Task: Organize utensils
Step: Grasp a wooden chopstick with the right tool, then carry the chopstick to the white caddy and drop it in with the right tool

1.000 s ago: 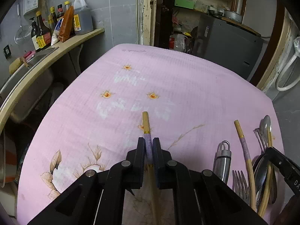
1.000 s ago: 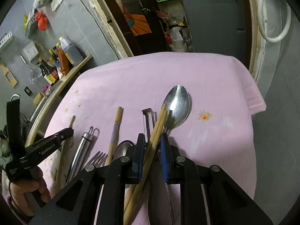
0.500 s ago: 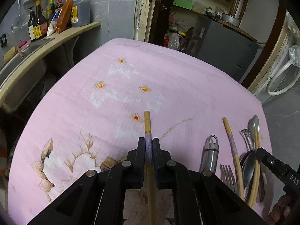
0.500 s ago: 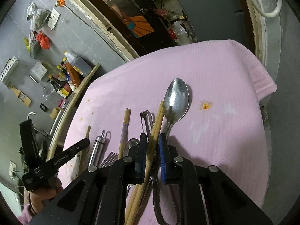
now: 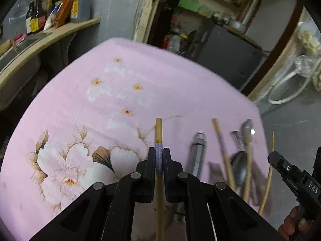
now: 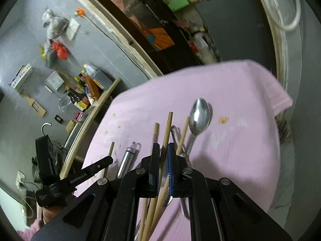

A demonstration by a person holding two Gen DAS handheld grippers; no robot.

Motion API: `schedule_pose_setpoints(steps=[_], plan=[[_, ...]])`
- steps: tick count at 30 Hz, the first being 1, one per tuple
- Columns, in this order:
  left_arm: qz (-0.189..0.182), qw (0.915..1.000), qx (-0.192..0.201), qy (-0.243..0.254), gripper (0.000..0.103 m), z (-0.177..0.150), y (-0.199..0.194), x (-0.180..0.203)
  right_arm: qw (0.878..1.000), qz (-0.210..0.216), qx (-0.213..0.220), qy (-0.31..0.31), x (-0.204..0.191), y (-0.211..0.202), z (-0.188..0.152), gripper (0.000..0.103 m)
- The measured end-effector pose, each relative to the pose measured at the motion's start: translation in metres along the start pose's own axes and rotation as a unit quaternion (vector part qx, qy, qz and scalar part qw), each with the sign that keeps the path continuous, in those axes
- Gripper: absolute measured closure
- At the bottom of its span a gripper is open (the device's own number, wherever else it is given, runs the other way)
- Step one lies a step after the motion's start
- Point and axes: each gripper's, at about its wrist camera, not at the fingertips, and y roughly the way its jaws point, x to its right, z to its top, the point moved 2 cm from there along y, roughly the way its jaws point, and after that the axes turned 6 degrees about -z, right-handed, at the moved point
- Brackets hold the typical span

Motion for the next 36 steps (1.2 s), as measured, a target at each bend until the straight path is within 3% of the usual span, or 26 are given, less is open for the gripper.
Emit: schedule_pose_setpoints(steps=[7,13,16,21,25,29,36], plan=[[-0.061,0.9961,0.056,0.031,0.096,-0.004,-0.053,0.024,0.994,-0.046,0.073,-0.073,-0.037,-0.069,0.007,0.096],[-0.113,0.9848,0.119,0.057,0.096,-0.017,-0.112,0.037,0.970,-0.116,0.157,-0.143,-0.093,-0.139,-0.009,0.097],[-0.139,0.9782,0.140,0.067,0.096,-0.024,-0.140,0.038,0.961,-0.141,0.186,-0.147,-0.117,-0.171,-0.021,0.097],[-0.177,0.9684,0.156,0.081,0.096,-0.031,-0.189,0.033,0.956,-0.156,0.208,-0.138,-0.148,-0.211,-0.039,0.098],[-0.197,0.9618,0.175,0.075,0.096,-0.033,-0.228,0.019,0.951,-0.155,0.229,-0.139,-0.180,-0.237,-0.050,0.098],[-0.205,0.9563,0.197,0.067,0.096,-0.029,-0.267,-0.001,0.950,-0.128,0.248,-0.138,-0.220,-0.263,-0.057,0.098],[-0.191,0.9489,0.244,0.061,0.096,-0.014,-0.330,-0.050,0.944,-0.073,0.280,-0.158,-0.291,-0.282,-0.068,0.098]])
